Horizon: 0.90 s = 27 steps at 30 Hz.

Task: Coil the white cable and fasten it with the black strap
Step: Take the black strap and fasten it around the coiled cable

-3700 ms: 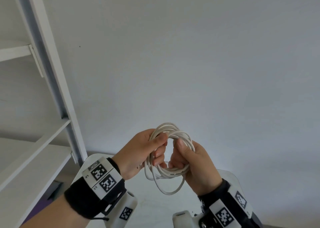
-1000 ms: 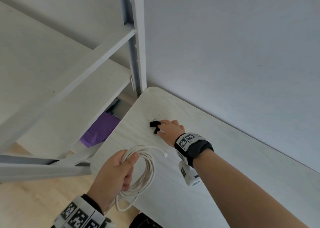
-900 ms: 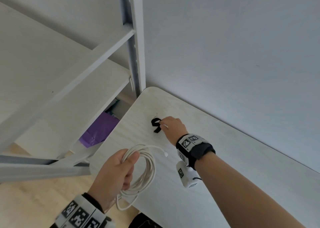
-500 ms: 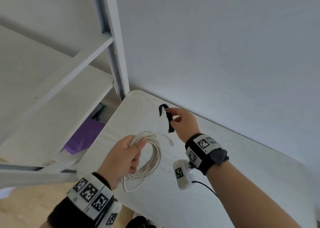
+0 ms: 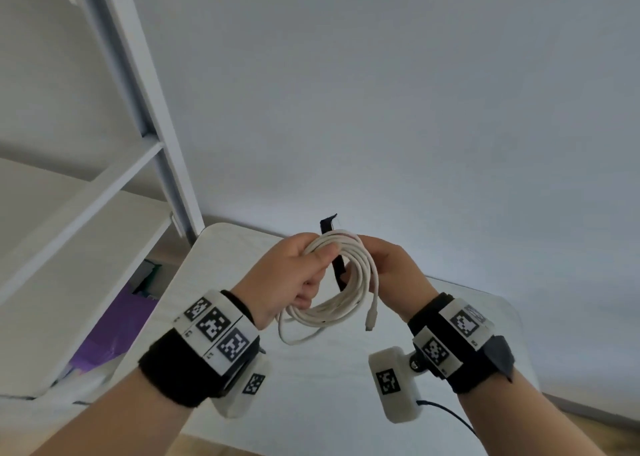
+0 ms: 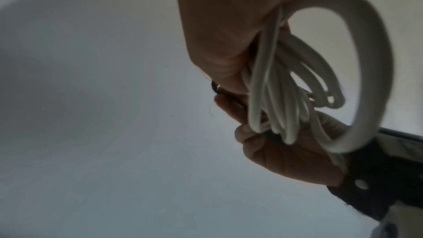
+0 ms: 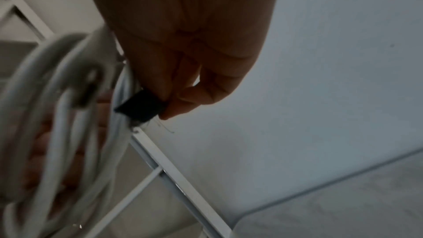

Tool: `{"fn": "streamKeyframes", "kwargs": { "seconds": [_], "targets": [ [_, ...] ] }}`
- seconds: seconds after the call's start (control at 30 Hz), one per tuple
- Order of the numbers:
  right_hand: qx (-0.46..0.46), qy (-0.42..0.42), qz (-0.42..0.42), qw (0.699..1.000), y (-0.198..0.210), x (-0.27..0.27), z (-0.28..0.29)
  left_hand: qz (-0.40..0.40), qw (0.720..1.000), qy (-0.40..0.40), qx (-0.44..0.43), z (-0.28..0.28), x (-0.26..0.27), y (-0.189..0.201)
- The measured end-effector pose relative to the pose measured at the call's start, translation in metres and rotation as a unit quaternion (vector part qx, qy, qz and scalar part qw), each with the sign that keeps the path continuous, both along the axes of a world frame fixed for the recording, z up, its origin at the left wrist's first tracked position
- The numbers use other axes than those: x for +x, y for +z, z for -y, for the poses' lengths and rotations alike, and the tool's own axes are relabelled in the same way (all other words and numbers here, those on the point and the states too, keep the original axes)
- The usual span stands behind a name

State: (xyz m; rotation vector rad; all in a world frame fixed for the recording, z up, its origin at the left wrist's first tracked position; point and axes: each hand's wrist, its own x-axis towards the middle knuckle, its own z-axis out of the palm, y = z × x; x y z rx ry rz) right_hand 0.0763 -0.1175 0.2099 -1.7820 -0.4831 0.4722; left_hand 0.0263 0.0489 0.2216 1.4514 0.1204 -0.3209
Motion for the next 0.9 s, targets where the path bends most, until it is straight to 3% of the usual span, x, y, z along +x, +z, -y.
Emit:
{"fn": "streamKeyframes", "kwargs": {
  "seconds": [0.27, 0.5, 0.6, 0.73, 0.8, 0.9],
  "targets": [
    [0.179, -0.109, 0.005, 0.978, 0.040, -0.027, 0.047, 0.051, 0.996, -0.069, -0.040, 0.042, 0.005, 0.042],
    [0.223, -0.153, 0.001, 0.963, 0.051, -0.048, 0.070, 0.101, 0.989, -0.105, -0.010, 0.067, 0.003, 0.061],
    [0.277, -0.151, -0.053, 0.947, 0.054, -0.053, 0.074, 0.110, 0.990, -0.090, 0.007, 0.072, 0.004, 0.063],
    [0.355, -0.194, -0.140, 0.904, 0.067, -0.061, 0.078, 0.122, 0.989, -0.079, 0.026, 0.076, 0.005, 0.064],
    [0.348, -0.205, -0.110, 0.908, 0.071, -0.065, 0.080, 0.126, 0.988, -0.082, 0.041, 0.079, 0.006, 0.064],
    [0.222, -0.182, 0.059, 0.956, 0.072, -0.073, 0.081, 0.124, 0.988, -0.078, 0.057, 0.081, 0.008, 0.063]
  ]
}}
